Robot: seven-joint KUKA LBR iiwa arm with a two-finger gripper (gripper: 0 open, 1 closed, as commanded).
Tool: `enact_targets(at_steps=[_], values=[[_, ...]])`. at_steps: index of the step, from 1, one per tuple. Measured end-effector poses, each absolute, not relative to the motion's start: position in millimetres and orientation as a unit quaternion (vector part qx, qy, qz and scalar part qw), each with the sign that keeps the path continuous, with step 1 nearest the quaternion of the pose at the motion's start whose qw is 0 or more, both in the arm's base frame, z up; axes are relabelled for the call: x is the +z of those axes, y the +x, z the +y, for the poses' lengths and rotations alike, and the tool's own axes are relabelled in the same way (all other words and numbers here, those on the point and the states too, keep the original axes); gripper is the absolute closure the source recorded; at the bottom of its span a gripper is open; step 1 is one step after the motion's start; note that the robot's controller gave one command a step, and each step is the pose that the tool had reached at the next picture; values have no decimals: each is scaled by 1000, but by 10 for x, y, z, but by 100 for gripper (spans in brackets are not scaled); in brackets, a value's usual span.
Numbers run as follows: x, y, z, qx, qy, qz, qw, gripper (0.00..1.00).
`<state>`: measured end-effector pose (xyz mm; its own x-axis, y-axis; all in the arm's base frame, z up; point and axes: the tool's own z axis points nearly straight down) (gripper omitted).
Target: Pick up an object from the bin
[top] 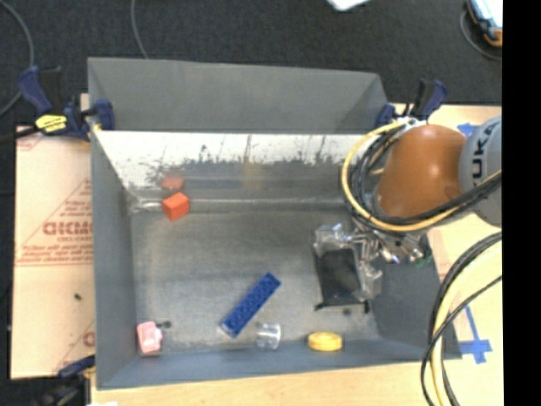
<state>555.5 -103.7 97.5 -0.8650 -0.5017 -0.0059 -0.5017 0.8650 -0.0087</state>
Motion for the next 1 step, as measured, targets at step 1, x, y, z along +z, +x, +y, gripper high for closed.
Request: enact_targets(at_steps=[1], values=[[711, 5232, -983, -5, -280, 960, 7, 100]])
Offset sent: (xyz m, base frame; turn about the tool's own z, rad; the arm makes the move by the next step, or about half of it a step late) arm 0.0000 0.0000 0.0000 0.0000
